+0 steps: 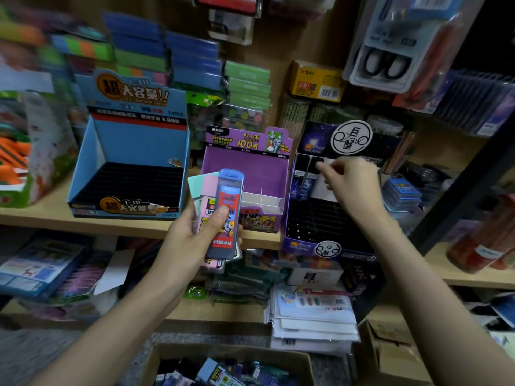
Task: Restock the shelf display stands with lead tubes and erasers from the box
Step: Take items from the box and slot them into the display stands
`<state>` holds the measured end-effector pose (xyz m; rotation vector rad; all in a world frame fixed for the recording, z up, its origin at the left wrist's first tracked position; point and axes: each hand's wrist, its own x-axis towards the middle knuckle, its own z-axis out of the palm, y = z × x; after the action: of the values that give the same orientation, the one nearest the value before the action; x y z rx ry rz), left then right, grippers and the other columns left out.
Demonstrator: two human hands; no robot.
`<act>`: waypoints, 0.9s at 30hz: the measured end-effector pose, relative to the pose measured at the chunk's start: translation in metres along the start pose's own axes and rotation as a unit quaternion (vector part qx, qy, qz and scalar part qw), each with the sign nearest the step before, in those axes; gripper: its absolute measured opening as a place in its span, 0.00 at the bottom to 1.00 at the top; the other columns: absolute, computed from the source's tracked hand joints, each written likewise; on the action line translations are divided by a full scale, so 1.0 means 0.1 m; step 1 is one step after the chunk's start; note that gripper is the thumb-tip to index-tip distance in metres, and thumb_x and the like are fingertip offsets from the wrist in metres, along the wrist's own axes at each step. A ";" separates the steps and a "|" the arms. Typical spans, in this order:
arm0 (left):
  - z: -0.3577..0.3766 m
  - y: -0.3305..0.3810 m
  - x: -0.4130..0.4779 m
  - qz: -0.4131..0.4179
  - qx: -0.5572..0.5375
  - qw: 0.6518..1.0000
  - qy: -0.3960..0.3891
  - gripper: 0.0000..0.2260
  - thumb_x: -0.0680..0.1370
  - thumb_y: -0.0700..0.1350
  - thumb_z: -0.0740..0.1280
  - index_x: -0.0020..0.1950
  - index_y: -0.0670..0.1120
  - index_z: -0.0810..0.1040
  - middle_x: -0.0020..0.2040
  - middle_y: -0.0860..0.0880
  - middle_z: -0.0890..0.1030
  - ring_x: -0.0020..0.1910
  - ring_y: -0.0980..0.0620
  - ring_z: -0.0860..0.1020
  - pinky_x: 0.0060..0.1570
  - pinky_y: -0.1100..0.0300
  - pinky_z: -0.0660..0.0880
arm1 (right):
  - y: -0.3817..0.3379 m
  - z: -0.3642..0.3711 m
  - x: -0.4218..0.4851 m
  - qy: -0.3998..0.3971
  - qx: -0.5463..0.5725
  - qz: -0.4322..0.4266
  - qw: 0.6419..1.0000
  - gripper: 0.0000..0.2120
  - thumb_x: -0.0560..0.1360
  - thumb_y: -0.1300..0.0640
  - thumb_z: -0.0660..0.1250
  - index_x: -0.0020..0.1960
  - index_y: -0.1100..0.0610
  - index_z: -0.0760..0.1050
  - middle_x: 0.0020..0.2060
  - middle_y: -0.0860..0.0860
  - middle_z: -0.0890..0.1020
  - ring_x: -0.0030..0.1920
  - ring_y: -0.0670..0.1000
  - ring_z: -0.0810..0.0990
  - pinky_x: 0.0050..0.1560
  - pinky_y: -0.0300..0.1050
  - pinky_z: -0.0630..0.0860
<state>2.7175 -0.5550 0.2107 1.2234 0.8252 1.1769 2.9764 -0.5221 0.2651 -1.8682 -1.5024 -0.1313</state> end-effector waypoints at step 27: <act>-0.52 0.15 -0.25 0.023 0.002 0.998 0.063 0.12 0.72 0.54 0.65 0.52 0.50 0.77 0.39 0.44 0.85 0.34 0.48 0.83 0.30 0.62 0.78 | -0.55 0.17 -0.17 0.056 0.278 0.004 0.959 0.05 0.72 0.63 0.70 0.46 0.61 0.76 0.33 0.45 0.75 0.36 0.42 0.75 0.42 0.41 0.76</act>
<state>2.6586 -0.5669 0.2120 1.1867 0.8980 1.3020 2.9168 -0.5229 0.2700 -1.3889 -1.2861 0.1719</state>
